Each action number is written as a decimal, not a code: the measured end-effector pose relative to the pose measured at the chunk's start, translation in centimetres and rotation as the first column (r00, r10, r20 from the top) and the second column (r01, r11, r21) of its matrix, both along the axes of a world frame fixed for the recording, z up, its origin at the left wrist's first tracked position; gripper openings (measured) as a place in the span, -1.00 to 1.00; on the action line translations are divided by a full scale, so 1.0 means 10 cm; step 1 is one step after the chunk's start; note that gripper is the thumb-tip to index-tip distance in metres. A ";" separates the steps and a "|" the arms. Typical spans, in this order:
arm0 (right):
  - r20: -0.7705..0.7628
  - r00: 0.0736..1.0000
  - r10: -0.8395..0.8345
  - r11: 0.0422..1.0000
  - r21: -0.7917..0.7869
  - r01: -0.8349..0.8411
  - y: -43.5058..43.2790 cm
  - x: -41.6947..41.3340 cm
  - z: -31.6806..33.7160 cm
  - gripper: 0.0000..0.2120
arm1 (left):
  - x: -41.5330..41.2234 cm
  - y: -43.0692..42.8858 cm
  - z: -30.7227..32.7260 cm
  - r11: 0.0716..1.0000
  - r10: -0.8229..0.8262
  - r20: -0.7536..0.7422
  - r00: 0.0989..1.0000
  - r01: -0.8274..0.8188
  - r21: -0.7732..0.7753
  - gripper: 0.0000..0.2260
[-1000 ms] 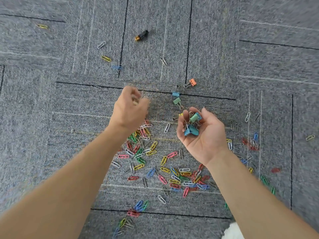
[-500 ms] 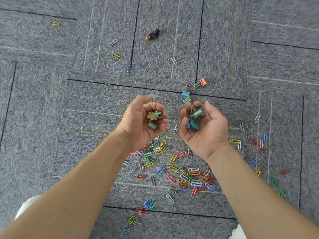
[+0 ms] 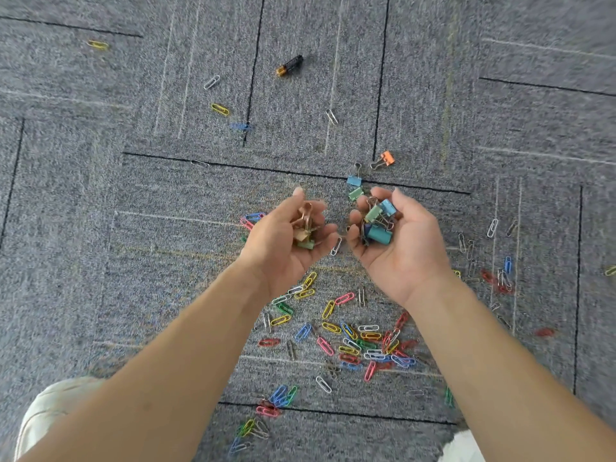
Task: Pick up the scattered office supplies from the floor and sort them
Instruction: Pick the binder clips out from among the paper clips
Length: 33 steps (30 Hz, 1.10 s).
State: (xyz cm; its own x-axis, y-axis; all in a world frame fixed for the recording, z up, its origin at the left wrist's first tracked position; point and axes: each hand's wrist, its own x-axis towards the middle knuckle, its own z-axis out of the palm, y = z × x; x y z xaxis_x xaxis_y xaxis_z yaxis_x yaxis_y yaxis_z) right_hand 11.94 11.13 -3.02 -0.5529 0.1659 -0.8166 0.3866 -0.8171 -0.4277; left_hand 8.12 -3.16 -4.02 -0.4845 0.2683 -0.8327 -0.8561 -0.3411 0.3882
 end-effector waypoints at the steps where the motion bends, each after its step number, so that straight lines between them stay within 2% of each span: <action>1: -0.004 1.000 0.014 0.999 0.033 -0.014 0.00 -0.01 0.02 -0.76 | 0.00 0.03 0.00 0.999 0.034 0.010 0.999 -0.034 0.024 -0.69; 5: -0.089 0.983 0.159 0.948 0.293 -0.127 -0.10 -0.03 0.12 -0.79 | 0.04 0.16 0.05 0.986 0.116 0.041 0.992 -0.120 0.113 -0.64; 8: -0.152 0.935 0.321 0.814 0.549 -0.190 -0.26 -0.03 0.13 -0.81 | 0.06 0.26 0.11 0.975 0.120 0.098 0.988 -0.136 0.178 -0.57; 11: -0.147 0.873 0.466 0.653 0.723 -0.226 -0.33 0.01 0.09 -0.71 | 0.06 0.29 0.13 0.952 0.160 0.149 0.976 -0.192 0.239 -0.56; 14: -0.194 0.849 0.491 0.617 0.765 -0.182 -0.29 0.06 0.06 -0.63 | 0.02 0.27 0.10 0.940 0.171 0.164 0.971 -0.211 0.268 -0.55; 17: -0.267 0.843 0.468 0.676 0.723 -0.146 -0.21 0.08 0.08 -0.57 | 0.00 0.22 0.07 0.944 0.148 0.173 0.974 -0.191 0.270 -0.58; 19: -0.288 0.850 0.441 0.704 0.699 -0.129 -0.13 0.06 0.11 -0.59 | 0.00 0.16 0.04 0.945 0.144 0.158 0.977 -0.183 0.271 -0.66; 21: -0.273 0.868 0.414 0.710 0.694 -0.120 -0.04 0.02 0.13 -0.61 | 0.01 0.07 0.03 0.962 0.095 0.100 0.990 -0.117 0.246 -0.73; 23: -0.188 0.906 0.380 0.692 0.708 -0.143 0.08 -0.04 0.09 -0.64 | 0.01 -0.02 0.02 0.992 -0.007 -0.013 1.000 0.008 0.127 -0.77; 24: -0.114 0.920 0.376 0.644 0.746 -0.171 0.13 -0.07 0.06 -0.66 | 0.00 -0.07 0.01 0.997 -0.066 -0.069 0.995 0.069 0.044 -0.79; 25: -0.022 0.919 0.394 0.556 0.802 -0.219 0.19 -0.10 0.01 -0.69 | -0.01 -0.12 0.00 0.993 -0.118 -0.109 0.987 0.116 -0.025 -0.80; 27: 0.201 0.859 0.471 0.269 0.895 -0.357 0.29 -0.15 -0.11 -0.77 | -0.03 -0.20 -0.01 0.985 -0.165 -0.133 0.977 0.156 -0.075 -0.82; 28: 0.317 0.801 0.508 0.098 0.902 -0.420 0.33 -0.18 -0.16 -0.77 | -0.04 -0.23 -0.01 0.985 -0.168 -0.133 0.977 0.160 -0.070 -0.84; 30: 0.486 0.659 0.575 -0.196 0.863 -0.465 0.35 -0.24 -0.24 -0.64 | -0.05 -0.27 -0.01 0.981 -0.186 -0.144 0.972 0.176 -0.077 -0.87; 32: 0.632 0.498 0.594 -0.428 0.772 -0.469 0.30 -0.31 -0.28 -0.48 | -0.04 -0.30 -0.01 0.967 -0.242 -0.191 0.951 0.220 -0.128 -0.87; 33: 0.688 0.433 0.583 -0.499 0.723 -0.478 0.26 -0.34 -0.27 -0.41 | -0.04 -0.31 -0.01 0.957 -0.275 -0.214 0.937 0.246 -0.152 -0.88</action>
